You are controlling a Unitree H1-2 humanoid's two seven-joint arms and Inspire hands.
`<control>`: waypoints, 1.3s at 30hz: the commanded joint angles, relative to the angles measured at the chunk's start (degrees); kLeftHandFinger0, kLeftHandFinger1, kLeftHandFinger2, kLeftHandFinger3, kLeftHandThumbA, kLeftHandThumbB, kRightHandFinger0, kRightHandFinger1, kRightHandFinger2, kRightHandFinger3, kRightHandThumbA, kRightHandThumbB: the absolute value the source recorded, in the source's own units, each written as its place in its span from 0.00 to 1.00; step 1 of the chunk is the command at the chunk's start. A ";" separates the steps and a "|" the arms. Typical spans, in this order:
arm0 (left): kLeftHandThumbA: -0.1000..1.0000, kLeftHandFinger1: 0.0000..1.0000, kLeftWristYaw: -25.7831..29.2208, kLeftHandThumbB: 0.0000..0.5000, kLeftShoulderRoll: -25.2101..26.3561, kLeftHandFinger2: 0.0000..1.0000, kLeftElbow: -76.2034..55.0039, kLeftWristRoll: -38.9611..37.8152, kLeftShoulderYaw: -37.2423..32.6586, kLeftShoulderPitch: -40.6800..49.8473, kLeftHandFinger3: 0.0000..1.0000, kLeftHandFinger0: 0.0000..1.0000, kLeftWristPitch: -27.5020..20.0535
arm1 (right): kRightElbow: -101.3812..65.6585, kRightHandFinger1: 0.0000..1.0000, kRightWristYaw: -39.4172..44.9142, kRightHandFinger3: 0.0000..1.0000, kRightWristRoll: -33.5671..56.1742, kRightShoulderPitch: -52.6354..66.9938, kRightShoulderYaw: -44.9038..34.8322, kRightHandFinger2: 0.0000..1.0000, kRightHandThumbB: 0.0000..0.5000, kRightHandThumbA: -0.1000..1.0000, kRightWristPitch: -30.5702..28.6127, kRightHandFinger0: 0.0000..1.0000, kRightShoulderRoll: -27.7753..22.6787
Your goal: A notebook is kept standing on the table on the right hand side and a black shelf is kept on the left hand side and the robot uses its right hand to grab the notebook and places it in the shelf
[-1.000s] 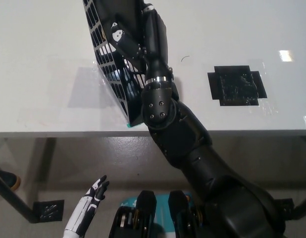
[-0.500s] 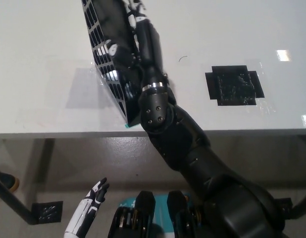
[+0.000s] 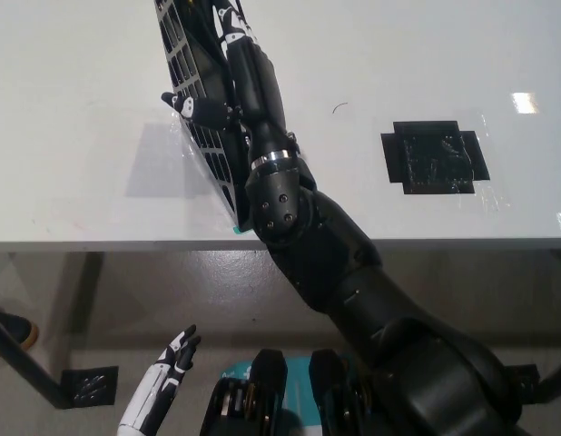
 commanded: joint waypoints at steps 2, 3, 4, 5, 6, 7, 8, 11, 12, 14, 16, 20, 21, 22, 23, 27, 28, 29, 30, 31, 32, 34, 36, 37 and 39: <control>1.00 1.00 -0.40 0.25 0.22 1.00 -1.28 -0.68 0.02 -0.49 1.00 1.00 -1.73 | -8.86 1.00 3.42 1.00 0.47 -1.20 -0.10 1.00 0.73 1.00 1.05 1.00 -1.57; 1.00 1.00 -0.55 0.25 0.29 1.00 -1.42 -0.77 0.01 -0.53 1.00 1.00 -1.59 | -11.13 1.00 3.99 1.00 0.37 -0.77 -0.12 1.00 0.76 1.00 1.47 1.00 -2.08; 1.00 1.00 -0.72 0.23 0.40 1.00 -1.60 -0.83 -0.02 -0.51 1.00 1.00 -1.42 | -14.39 1.00 4.84 1.00 0.21 -0.11 -0.14 1.00 0.76 1.00 2.44 1.00 -2.70; 1.00 1.00 -0.98 0.24 0.67 1.00 -1.68 -0.90 -0.04 -0.45 1.00 1.00 -1.35 | -20.88 1.00 6.30 1.00 -0.45 1.20 -0.09 1.00 0.73 1.00 4.47 1.00 -4.08; 1.00 1.00 -1.04 0.22 0.73 1.00 -1.37 -1.03 -0.01 -0.78 1.00 1.00 -1.83 | -24.81 1.00 6.78 1.00 -0.64 1.73 -0.33 1.00 0.70 1.00 4.46 1.00 -5.23; 1.00 1.00 -0.99 0.19 0.75 1.00 -1.30 -1.03 0.02 -0.83 1.00 1.00 -2.19 | -28.48 1.00 7.70 1.00 -0.14 2.39 -0.74 1.00 0.72 1.00 4.78 1.00 -6.03; 1.00 1.00 -1.03 0.18 0.77 1.00 -1.45 -1.06 0.05 -0.86 1.00 1.00 -1.99 | -36.41 1.00 9.71 1.00 0.20 3.96 -1.37 1.00 0.73 1.00 7.17 1.00 -7.43; 1.00 1.00 -0.91 0.18 0.83 1.00 -1.78 -0.51 -0.05 -0.95 1.00 1.00 -1.30 | -51.57 1.00 13.84 1.00 0.15 7.25 -2.27 1.00 0.72 1.00 12.93 1.00 -10.44; 1.00 1.00 -0.83 0.19 0.97 1.00 -1.50 -0.32 -0.05 -0.95 1.00 1.00 -1.56 | -55.52 1.00 15.22 1.00 0.40 8.31 -2.43 1.00 0.73 1.00 15.14 1.00 -11.04; 1.00 1.00 -0.57 0.18 0.95 1.00 -0.64 -0.13 -0.04 -1.07 1.00 1.00 -2.29 | -66.68 1.00 17.23 1.00 1.67 11.64 -3.64 1.00 0.76 1.00 17.02 1.00 -13.36; 1.00 1.00 -0.36 0.17 0.89 1.00 -0.25 0.09 -0.08 -1.14 1.00 1.00 -2.63 | -73.12 1.00 18.16 1.00 2.84 14.20 -4.27 1.00 0.73 1.00 17.03 1.00 -15.14; 1.00 1.00 -0.36 0.17 1.10 1.00 -1.03 0.29 -0.02 -0.69 1.00 1.00 -2.04 | -86.90 1.00 19.61 1.00 4.68 21.99 -5.38 1.00 0.77 1.00 17.08 1.00 -19.02; 1.00 1.00 -0.29 0.18 1.14 1.00 -1.05 0.42 0.03 -0.90 1.00 1.00 -1.70 | -89.27 1.00 19.83 1.00 5.46 23.76 -5.40 1.00 0.77 1.00 17.01 1.00 -19.75; 1.00 1.00 -0.30 0.18 1.14 1.00 -1.23 0.46 0.02 -0.89 1.00 1.00 -1.49 | -92.09 1.00 19.79 1.00 4.32 27.03 -5.42 1.00 0.75 1.00 16.31 1.00 -20.45; 1.00 1.00 -0.25 0.17 1.08 1.00 -1.43 0.60 -0.03 -0.83 1.00 1.00 -1.28 | -93.56 1.00 19.65 1.00 3.74 29.08 -5.26 1.00 0.73 1.00 15.62 1.00 -20.71; 1.00 1.00 0.10 0.18 0.50 1.00 -1.34 0.61 -0.09 -1.04 1.00 1.00 -1.54 | -97.46 1.00 18.26 1.00 3.90 40.48 -3.07 1.00 0.71 1.00 11.96 1.00 -20.90; 1.00 1.00 0.23 0.18 0.45 1.00 -1.22 0.68 -0.07 -1.09 1.00 1.00 -1.72 | -96.92 1.00 17.86 1.00 3.01 42.17 -2.80 1.00 0.71 1.00 10.67 1.00 -21.07; 1.00 1.00 0.47 0.17 0.25 1.00 -0.76 0.63 0.00 -1.19 1.00 1.00 -2.16 | -96.13 1.00 17.34 1.00 3.70 44.74 -2.17 1.00 0.67 1.00 8.85 1.00 -21.39; 1.00 1.00 0.35 0.16 0.24 1.00 -0.69 0.37 0.03 -1.07 1.00 1.00 -2.35 | -95.52 1.00 16.93 1.00 3.54 47.68 -1.63 1.00 0.68 1.00 8.42 1.00 -21.16; 1.00 1.00 0.27 0.19 0.30 1.00 -0.86 0.34 0.06 -0.98 1.00 1.00 -2.04 | -94.72 1.00 16.45 1.00 3.54 50.41 -1.32 1.00 0.71 1.00 8.25 1.00 -20.81; 1.00 1.00 0.20 0.19 0.32 1.00 -0.77 0.15 0.13 -1.03 1.00 1.00 -2.05 | -93.28 1.00 16.15 1.00 3.95 52.61 -1.11 1.00 0.71 1.00 7.77 1.00 -20.86; 1.00 1.00 0.30 0.18 0.45 1.00 -0.59 0.05 0.38 -1.81 1.00 1.00 -2.06 | -87.81 1.00 14.83 1.00 4.63 56.11 -1.40 1.00 0.60 1.00 5.07 1.00 -21.02; 1.00 1.00 0.42 0.18 0.44 1.00 -0.81 0.20 0.49 -2.28 1.00 1.00 -1.44 | -82.90 1.00 13.96 1.00 5.27 58.16 -2.03 1.00 0.51 1.00 3.85 1.00 -20.92; 1.00 1.00 0.38 0.19 0.43 1.00 -1.12 0.14 0.53 -2.23 1.00 1.00 -1.07 | -81.28 1.00 14.16 1.00 6.10 59.16 -2.17 1.00 0.51 1.00 4.13 1.00 -20.89; 1.00 1.00 0.40 0.21 0.23 1.00 -1.44 0.09 0.58 -2.49 1.00 1.00 -0.77 | -75.98 1.00 14.18 1.00 8.65 61.21 -3.06 1.00 0.50 1.00 3.29 1.00 -20.29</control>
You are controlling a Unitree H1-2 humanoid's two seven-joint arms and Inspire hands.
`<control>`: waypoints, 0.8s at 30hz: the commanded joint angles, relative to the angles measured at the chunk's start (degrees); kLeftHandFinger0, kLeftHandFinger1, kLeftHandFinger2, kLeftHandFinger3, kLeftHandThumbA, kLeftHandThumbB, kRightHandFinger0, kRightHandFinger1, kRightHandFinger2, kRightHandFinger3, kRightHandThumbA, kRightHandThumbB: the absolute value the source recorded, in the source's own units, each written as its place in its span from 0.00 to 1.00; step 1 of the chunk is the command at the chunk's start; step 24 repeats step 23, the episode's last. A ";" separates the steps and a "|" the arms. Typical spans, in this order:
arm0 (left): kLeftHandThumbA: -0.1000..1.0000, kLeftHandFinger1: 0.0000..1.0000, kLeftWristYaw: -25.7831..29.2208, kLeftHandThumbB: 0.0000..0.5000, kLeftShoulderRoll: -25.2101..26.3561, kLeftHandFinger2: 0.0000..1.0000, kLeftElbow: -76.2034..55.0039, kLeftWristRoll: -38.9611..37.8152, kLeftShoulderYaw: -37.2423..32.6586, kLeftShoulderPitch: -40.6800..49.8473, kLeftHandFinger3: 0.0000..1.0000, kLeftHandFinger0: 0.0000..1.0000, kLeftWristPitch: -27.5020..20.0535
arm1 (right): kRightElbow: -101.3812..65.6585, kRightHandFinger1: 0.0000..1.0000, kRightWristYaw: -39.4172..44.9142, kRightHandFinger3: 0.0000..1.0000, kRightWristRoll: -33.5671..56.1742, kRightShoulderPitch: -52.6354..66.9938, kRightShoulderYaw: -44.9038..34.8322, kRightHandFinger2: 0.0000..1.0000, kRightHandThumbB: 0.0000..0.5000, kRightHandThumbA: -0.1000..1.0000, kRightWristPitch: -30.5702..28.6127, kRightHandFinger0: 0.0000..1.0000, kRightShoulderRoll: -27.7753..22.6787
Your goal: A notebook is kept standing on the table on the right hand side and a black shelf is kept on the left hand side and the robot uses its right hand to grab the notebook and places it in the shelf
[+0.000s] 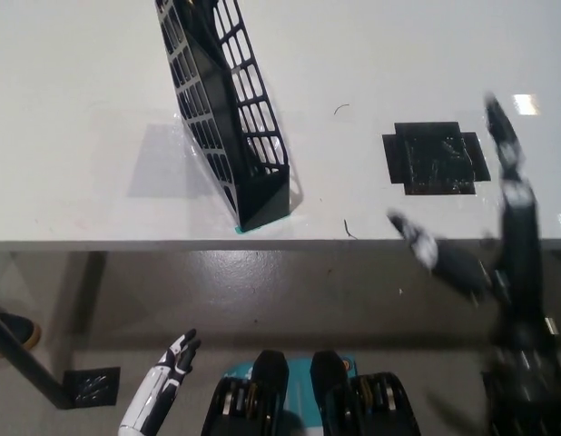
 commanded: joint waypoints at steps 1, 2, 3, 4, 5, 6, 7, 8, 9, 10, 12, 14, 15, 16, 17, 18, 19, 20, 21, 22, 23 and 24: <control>1.00 1.00 0.39 0.22 0.17 1.00 -2.29 -0.03 0.30 -1.93 1.00 1.00 -1.29 | 3.73 1.00 3.61 1.00 7.39 3.67 -1.58 1.00 0.51 1.00 -3.68 1.00 -0.44; 1.00 1.00 0.36 0.24 0.31 1.00 -2.33 0.19 0.28 -1.95 1.00 1.00 -1.12 | 5.59 1.00 4.00 1.00 7.55 4.44 -1.69 1.00 0.53 1.00 -4.39 1.00 -0.46; 1.00 1.00 0.42 0.26 0.43 1.00 -2.28 0.42 0.30 -2.12 1.00 1.00 -1.03 | 7.99 1.00 3.94 1.00 7.35 4.83 -1.87 1.00 0.55 1.00 -5.81 1.00 -0.41; 1.00 1.00 0.55 0.29 0.45 1.00 -2.21 0.51 0.37 -2.29 1.00 1.00 -1.07 | 9.42 1.00 4.21 1.00 7.76 4.97 -2.04 1.00 0.58 1.00 -6.32 1.00 -0.27; 1.00 1.00 0.72 0.30 0.47 1.00 -2.03 0.63 0.44 -2.45 1.00 1.00 -1.24 | 11.91 1.00 4.92 1.00 9.06 5.46 -2.10 1.00 0.59 1.00 -6.97 1.00 -0.20; 1.00 1.00 0.70 0.31 0.55 1.00 -1.84 0.56 0.49 -2.68 1.00 1.00 -1.39 | 13.02 1.00 5.64 1.00 10.05 5.54 -2.11 1.00 0.59 1.00 -7.29 1.00 -0.21; 1.00 1.00 0.89 0.31 0.45 1.00 -1.90 0.64 0.60 -2.95 1.00 1.00 -0.95 | 14.60 1.00 6.55 1.00 11.23 6.35 -2.19 1.00 0.61 1.00 -7.16 1.00 -0.15; 1.00 1.00 0.84 0.33 0.46 1.00 -1.98 0.59 0.64 -3.28 1.00 1.00 -0.70 | 15.10 1.00 7.10 1.00 12.04 6.60 -2.36 1.00 0.54 1.00 -6.89 1.00 -0.07; 1.00 1.00 0.75 0.34 0.47 1.00 -2.05 0.58 0.63 -3.34 1.00 1.00 -0.60 | 15.33 1.00 8.26 1.00 14.28 7.21 -2.48 1.00 0.56 1.00 -6.27 1.00 0.16; 1.00 1.00 0.72 0.34 0.47 1.00 -2.05 0.53 0.67 -3.55 1.00 1.00 -0.52 | 15.41 1.00 8.62 1.00 14.80 7.13 -2.65 1.00 0.55 1.00 -5.97 1.00 0.26; 1.00 1.00 0.60 0.36 0.52 1.00 -2.19 0.46 0.76 -4.11 1.00 1.00 -0.21 | 16.75 1.00 10.17 1.00 16.40 7.22 -3.03 1.00 0.54 1.00 -4.56 1.00 0.20; 1.00 1.00 0.39 0.37 0.55 1.00 -2.32 0.20 0.84 -4.38 1.00 1.00 -0.28 | 17.66 1.00 11.15 1.00 16.69 7.51 -3.26 1.00 0.52 1.00 -3.84 1.00 0.11; 1.00 1.00 0.33 0.37 0.63 1.00 -2.27 0.19 0.85 -4.50 1.00 1.00 -0.37 | 17.86 1.00 11.45 1.00 16.91 7.59 -3.45 1.00 0.52 1.00 -3.14 1.00 0.24; 1.00 1.00 0.22 0.39 0.72 1.00 -2.22 0.13 0.89 -4.60 1.00 1.00 -0.46 | 18.41 1.00 11.69 1.00 17.01 7.54 -3.66 1.00 0.51 1.00 -3.18 1.00 0.38; 1.00 1.00 0.11 0.40 0.79 1.00 -2.00 0.00 0.93 -4.70 1.00 1.00 -0.71 | 19.25 1.00 12.10 1.00 17.34 7.55 -3.80 1.00 0.50 1.00 -3.39 1.00 0.44; 1.00 1.00 0.03 0.39 0.80 1.00 -1.89 -0.10 0.92 -4.80 1.00 1.00 -0.86 | 19.79 1.00 12.23 1.00 17.35 7.51 -3.91 1.00 0.48 1.00 -3.67 1.00 0.44; 1.00 1.00 -0.12 0.38 0.89 1.00 -1.76 -0.25 0.93 -4.96 1.00 1.00 -1.05 | 20.63 1.00 12.47 1.00 17.37 7.33 -4.10 1.00 0.45 1.00 -4.14 1.00 0.55; 1.00 1.00 -0.16 0.37 0.91 1.00 -1.62 -0.34 0.95 -5.11 1.00 1.00 -1.27 | 21.12 1.00 12.89 1.00 17.65 7.11 -4.24 1.00 0.45 1.00 -4.31 1.00 0.61; 1.00 1.00 -0.08 0.39 0.85 1.00 -1.56 -0.30 0.98 -5.20 1.00 1.00 -1.10 | 21.79 1.00 13.09 1.00 17.77 6.83 -4.40 1.00 0.46 1.00 -4.16 1.00 0.73; 1.00 1.00 0.15 0.39 0.76 1.00 -1.60 -0.08 0.98 -5.31 1.00 1.00 -1.09 | 22.13 1.00 13.28 1.00 17.51 6.56 -4.35 1.00 0.44 1.00 -3.95 1.00 0.68; 1.00 1.00 0.15 0.39 0.76 1.00 -1.60 -0.08 0.98 -5.31 1.00 1.00 -1.09 | 22.13 1.00 13.28 1.00 17.51 6.56 -4.35 1.00 0.44 1.00 -3.95 1.00 0.68; 1.00 1.00 0.15 0.39 0.76 1.00 -1.60 -0.08 0.98 -5.31 1.00 1.00 -1.09 | 22.13 1.00 13.28 1.00 17.51 6.56 -4.35 1.00 0.44 1.00 -3.95 1.00 0.68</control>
